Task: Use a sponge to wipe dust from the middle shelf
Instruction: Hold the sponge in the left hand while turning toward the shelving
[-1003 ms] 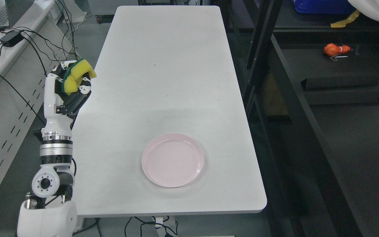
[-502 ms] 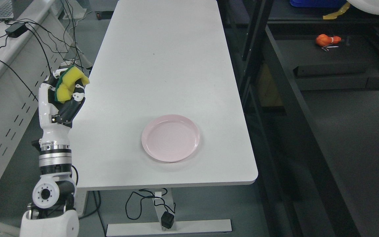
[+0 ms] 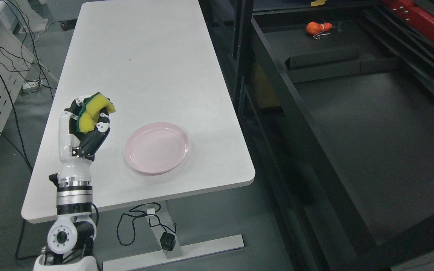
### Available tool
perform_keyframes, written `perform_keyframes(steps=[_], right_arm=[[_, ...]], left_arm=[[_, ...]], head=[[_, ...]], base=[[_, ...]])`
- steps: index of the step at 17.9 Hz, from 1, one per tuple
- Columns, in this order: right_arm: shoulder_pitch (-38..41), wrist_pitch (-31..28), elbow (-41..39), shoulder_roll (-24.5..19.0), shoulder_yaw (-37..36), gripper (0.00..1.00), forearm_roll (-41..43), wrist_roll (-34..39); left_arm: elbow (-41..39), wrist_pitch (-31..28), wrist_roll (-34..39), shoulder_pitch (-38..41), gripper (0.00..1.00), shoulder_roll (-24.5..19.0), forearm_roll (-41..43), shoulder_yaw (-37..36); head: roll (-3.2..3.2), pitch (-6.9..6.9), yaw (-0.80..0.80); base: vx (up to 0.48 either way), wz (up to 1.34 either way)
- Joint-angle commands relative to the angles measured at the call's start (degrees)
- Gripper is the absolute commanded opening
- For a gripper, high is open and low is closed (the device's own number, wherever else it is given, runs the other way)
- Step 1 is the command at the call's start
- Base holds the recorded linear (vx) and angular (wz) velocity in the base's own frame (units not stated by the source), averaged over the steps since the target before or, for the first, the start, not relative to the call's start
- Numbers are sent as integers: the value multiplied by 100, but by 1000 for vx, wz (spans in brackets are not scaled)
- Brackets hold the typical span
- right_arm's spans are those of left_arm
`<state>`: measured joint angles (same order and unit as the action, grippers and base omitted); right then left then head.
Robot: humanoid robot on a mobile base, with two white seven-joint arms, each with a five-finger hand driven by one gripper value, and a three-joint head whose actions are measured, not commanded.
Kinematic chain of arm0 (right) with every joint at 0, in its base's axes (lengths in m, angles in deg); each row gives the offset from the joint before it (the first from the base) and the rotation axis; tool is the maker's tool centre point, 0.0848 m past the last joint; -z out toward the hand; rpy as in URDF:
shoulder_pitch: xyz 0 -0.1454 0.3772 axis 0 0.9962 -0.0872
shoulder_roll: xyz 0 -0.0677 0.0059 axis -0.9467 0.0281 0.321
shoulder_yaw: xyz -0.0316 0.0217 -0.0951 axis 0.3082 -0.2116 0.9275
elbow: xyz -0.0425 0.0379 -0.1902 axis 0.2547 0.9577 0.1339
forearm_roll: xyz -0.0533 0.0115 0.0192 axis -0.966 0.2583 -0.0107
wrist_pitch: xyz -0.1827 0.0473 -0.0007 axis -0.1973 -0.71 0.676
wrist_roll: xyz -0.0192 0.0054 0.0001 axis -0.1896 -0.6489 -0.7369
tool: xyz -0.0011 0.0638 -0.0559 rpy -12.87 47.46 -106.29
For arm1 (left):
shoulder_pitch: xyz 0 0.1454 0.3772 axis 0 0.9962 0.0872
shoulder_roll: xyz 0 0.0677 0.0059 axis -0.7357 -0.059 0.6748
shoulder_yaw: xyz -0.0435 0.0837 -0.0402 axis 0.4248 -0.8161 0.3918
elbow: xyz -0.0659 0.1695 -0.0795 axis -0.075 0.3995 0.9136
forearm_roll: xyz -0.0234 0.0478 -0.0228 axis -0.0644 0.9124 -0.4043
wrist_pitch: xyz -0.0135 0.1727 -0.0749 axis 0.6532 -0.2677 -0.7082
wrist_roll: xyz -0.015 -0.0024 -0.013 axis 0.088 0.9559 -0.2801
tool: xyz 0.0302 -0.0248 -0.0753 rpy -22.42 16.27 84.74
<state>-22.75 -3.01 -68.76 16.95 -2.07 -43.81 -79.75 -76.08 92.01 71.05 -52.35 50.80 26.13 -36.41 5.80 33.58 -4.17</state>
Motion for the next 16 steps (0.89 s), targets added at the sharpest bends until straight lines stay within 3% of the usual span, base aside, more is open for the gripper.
perform_keyframes(steps=[1,4,9,16], right_arm=[[0,-4,-100,100,6,100,0,-4],[0,-4,-100,100,-3,100,0,-4],[0,-4,-100,100,6,100,0,-4],[0,-4,-100,100,-3,100,0,-4]], left_arm=[[12,339,-11,794,1,-65,-116,-757],[38,480,-2,1094,1,-65,-133,-1197],[161,480,-11,1103,0,-65,-133,-1233],[284,489,-11,1226,0,-65,-133,-1453]], head=[[0,0,0],[0,0,0],[0,0,0],[0,0,0]], base=[[-79,-216],[-141,-247],[-235,-174],[-223,416]])
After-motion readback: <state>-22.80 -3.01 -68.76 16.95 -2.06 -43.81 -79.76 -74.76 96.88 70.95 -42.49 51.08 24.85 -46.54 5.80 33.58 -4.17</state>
